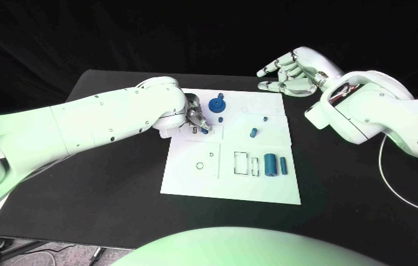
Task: Assemble the parts on the task board
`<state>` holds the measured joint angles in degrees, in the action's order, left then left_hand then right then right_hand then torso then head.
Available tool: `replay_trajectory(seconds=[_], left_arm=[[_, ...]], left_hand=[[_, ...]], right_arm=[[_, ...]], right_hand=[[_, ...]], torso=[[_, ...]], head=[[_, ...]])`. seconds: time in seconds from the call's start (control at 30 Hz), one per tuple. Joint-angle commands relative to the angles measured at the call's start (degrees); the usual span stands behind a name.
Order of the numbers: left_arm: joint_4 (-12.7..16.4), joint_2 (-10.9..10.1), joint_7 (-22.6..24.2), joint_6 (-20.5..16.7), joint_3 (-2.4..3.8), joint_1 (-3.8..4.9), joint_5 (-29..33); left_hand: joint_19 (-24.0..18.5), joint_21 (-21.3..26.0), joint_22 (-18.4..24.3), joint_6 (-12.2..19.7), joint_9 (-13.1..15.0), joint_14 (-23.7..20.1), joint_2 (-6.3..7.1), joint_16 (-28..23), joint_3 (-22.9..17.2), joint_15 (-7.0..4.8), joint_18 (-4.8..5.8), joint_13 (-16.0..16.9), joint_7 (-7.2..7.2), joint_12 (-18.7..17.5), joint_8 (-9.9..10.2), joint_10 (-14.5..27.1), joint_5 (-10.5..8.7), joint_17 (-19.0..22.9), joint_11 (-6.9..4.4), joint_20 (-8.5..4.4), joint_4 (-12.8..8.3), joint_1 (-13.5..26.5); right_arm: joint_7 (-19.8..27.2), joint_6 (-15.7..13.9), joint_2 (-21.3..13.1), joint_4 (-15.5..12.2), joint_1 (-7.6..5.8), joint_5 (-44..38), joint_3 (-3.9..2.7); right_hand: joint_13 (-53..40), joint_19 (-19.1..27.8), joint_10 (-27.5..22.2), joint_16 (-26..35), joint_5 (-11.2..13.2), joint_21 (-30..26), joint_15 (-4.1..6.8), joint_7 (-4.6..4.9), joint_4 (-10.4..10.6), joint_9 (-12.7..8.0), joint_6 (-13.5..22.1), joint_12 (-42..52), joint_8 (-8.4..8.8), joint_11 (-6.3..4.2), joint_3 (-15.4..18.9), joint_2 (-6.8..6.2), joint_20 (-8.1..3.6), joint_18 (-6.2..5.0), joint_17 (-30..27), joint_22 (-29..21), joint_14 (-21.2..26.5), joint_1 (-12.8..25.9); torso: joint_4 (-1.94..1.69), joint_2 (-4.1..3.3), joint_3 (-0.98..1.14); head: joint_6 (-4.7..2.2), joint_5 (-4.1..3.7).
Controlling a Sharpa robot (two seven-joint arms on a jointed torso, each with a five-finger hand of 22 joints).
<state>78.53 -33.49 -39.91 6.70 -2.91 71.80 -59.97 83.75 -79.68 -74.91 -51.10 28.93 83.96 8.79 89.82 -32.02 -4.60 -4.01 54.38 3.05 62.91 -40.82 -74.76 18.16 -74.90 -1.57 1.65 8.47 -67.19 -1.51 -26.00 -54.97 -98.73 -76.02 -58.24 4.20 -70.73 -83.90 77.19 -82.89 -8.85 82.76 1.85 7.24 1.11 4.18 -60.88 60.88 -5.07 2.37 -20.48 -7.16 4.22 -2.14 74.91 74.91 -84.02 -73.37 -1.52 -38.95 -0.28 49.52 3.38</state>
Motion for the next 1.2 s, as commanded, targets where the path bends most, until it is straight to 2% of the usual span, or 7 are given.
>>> replay_trajectory(seconds=[0.03,0.27,0.6,0.8,1.0,1.2], left_arm=[[0.3,0.2,-3.1,2.9,-0.1,-0.26,0.0],[-0.5,0.7,-3.4,3.4,-0.09,-0.26,0.0],[-2.9,2.2,-3.3,3.4,-0.09,-0.39,-0.1],[-3.8,2.7,-3.4,3.9,-0.09,-0.5,-0.1],[-4.2,2.7,-3.7,4.3,-0.08,-0.55,-0.3],[-4.3,2.6,-3.8,3.4,-0.05,-0.63,-0.8]], left_hand=[[1.1,-0.3,-4.9,-0.4,0.0,6.0,0.05,0.2,-8.5,-0.38,1.06,0.4,-0.61,0.6,-0.4,-0.7,0.25,-15.1,-0.19,-0.27,-8.8,1.2],[1.4,-0.8,-5.5,-1.3,-0.2,6.0,-0.06,0.2,-5.7,-0.85,1.2,1.2,-1.39,1.2,-0.4,-1.4,0.14,-15.1,-0.72,-0.67,-7.1,3.9],[1.5,-0.9,-5.7,-2.0,-0.6,6.0,-0.56,0.2,-4.0,-1.04,1.26,1.7,-1.58,1.5,-0.1,-1.7,0.15,-15.1,-0.92,-0.89,-5.8,5.5],[1.6,-1.0,-5.9,-2.4,-0.8,6.0,-0.53,0.2,-2.8,-1.09,1.3,1.9,-1.67,1.7,0.1,-1.8,0.1,-15.1,-0.99,-0.95,-5.1,6.4],[1.8,-1.3,-6.3,-3.3,-1.2,6.0,-0.11,0.2,-0.1,-1.18,1.41,2.5,-1.84,2.0,0.5,-2.1,0.05,-15.1,-1.11,-1.03,-3.9,8.1],[2.1,-1.7,-6.8,-4.5,-1.7,6.0,0.45,0.2,5.0,-1.18,1.55,3.1,-1.83,2.5,0.8,-2.5,-0.24,-15.1,-1.11,-1.07,-1.6,10.7]], right_arm=[[0.4,0.7,0.0,-0.1,0.04,-0.1,0.0],[0.4,0.7,0.0,-0.2,0.05,-0.1,0.0],[0.3,0.9,0.0,-0.2,0.05,-0.1,0.0],[0.3,1.0,-0.1,-0.3,0.05,-0.1,0.0],[0.3,1.0,-0.1,-0.3,0.05,-0.1,0.0],[0.4,1.0,-0.1,-0.3,0.05,0.0,0.0]], right_hand=[[0.1,0.3,-0.1,0.3,0.2,-0.3,0.16,0.05,0.3,-0.1,-0.5,0.0,-0.27,-0.17,0.1,0.15,-0.15,-0.76,5.2,2.7,-3.8,0.1],[0.1,0.3,-0.1,0.3,0.2,-0.3,0.16,0.05,0.3,-0.1,-0.5,0.0,-0.27,-0.17,0.1,0.15,-0.15,-0.76,5.2,2.7,-3.8,0.1],[0.1,0.3,-0.1,0.3,0.2,-0.3,0.16,0.05,0.3,-0.1,-0.5,0.0,-0.27,-0.17,0.1,0.15,-0.15,-0.76,5.2,2.7,-3.8,0.1],[0.2,0.4,-0.2,0.3,0.0,-0.3,0.16,0.06,0.4,-0.1,-0.5,-0.1,-0.26,-0.16,0.2,0.13,-0.16,-0.78,5.2,2.6,-3.8,0.2],[0.2,0.4,-0.2,0.3,-0.1,-0.3,0.16,0.07,0.5,-0.1,-0.5,-0.2,-0.25,-0.14,0.3,0.11,-0.16,-0.78,5.2,2.6,-3.8,0.2],[0.3,0.4,-0.3,0.4,-0.2,-0.3,0.15,0.09,0.7,-0.1,-0.4,-0.2,-0.23,-0.13,0.5,0.08,-0.15,-0.78,5.1,2.6,-3.8,0.4]], torso=[[-0.03,-0.01,-0.01],[-0.05,0.0,0.0],[0.11,-0.07,-0.04],[-0.03,0.0,0.01],[-0.1,0.04,0.01],[-0.05,0.04,0.01]], head=[[0.02,-0.01],[0.05,-0.06],[0.04,-0.27],[0.21,-0.48],[0.29,-0.56],[0.25,-0.55]])
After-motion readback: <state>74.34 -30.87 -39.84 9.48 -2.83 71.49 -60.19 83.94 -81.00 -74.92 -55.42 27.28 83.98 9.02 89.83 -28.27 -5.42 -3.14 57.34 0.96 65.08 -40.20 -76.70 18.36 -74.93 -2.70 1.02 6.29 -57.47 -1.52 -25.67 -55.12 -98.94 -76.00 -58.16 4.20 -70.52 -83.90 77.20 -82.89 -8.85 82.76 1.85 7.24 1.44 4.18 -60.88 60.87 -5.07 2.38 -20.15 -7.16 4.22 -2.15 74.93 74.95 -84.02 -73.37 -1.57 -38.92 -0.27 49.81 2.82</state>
